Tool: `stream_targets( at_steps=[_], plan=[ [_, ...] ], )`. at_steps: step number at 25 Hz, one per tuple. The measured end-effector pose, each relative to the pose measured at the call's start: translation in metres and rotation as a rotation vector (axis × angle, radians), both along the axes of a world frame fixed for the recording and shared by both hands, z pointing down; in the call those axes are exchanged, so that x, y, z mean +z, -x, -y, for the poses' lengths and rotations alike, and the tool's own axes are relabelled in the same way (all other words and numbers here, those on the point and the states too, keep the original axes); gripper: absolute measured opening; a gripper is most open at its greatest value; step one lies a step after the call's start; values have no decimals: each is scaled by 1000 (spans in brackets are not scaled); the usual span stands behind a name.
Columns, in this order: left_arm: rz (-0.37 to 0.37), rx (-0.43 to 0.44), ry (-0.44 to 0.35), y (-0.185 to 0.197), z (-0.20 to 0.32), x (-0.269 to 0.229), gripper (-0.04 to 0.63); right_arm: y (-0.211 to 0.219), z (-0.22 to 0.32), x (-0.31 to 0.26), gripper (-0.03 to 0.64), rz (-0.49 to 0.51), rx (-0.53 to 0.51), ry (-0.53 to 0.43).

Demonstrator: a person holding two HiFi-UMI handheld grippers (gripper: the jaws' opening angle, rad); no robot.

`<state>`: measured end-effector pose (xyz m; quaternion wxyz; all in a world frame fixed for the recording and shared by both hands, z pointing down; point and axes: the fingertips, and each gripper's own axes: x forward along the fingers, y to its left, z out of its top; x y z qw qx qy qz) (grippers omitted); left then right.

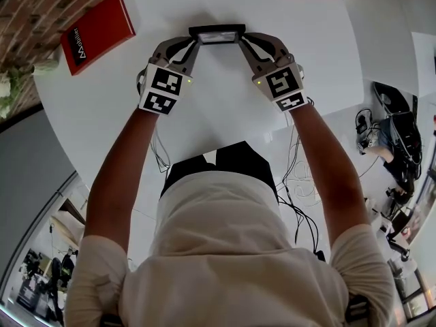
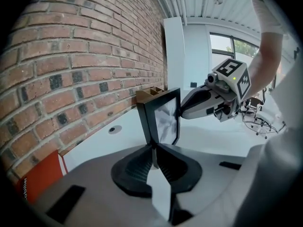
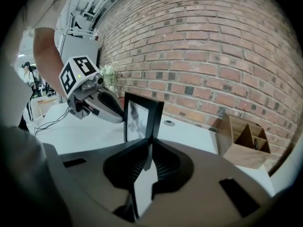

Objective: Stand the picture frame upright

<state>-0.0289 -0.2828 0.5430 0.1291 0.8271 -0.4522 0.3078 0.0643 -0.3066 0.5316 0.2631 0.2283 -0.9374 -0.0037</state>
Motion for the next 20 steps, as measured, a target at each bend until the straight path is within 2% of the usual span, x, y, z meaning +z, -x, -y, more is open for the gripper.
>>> stream_targets(
  at_steps=[9, 20],
  plan=[
    [-11, 14, -8, -2, -5, 1, 26, -2, -7, 5, 32, -5, 0, -14],
    [-42, -8, 8, -2, -6, 1, 34, -4, -7, 5, 32, 19, 20, 1]
  ],
)
